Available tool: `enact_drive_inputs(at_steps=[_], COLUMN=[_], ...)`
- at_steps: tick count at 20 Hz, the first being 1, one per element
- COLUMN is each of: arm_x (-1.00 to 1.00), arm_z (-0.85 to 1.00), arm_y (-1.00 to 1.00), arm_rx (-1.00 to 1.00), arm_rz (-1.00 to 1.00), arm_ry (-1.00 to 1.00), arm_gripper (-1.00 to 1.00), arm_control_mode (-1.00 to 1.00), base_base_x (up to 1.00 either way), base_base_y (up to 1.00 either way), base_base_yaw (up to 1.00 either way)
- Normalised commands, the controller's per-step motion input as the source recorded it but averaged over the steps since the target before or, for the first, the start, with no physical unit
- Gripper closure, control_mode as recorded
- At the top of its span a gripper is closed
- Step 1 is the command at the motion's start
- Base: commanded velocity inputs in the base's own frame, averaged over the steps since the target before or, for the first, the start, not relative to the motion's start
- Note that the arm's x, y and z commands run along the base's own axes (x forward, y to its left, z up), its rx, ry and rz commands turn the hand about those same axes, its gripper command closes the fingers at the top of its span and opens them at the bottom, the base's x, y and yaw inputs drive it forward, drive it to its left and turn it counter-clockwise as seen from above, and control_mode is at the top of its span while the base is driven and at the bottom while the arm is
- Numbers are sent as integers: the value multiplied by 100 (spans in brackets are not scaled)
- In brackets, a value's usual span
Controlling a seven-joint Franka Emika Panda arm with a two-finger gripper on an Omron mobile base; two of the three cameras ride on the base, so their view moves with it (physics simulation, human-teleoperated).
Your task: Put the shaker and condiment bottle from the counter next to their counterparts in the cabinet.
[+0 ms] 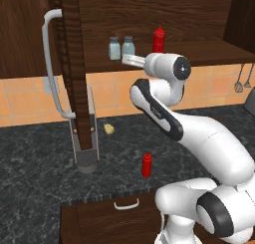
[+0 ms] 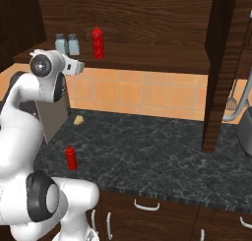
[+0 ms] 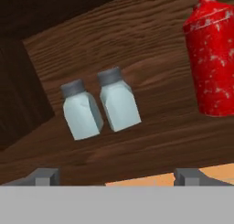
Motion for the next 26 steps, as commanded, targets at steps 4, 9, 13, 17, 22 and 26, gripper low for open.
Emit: enact_drive_inputs(at_steps=[4,9,13,17,22,26], arm_x=[-56,-47,-42,-41,-3,4], arm_z=[-34,-35,-48,-71,-28,0], arm_y=[-39,-40,-38,-29,-14,-31], arm_rx=[4,6,6,3,0,0], arm_rz=[7,11,13,12,10,23], arm_ry=[8,15,11,1,0,6], arm_gripper=[-100,-100,-100,-100,-100,-100], arm_control_mode=[-100,-100,-100,-100,-100,-100], base_base_x=[0,0,0,0,0,0], base_base_y=[0,0,0,0,0,0], base_base_yaw=[0,0,0,0,0,0])
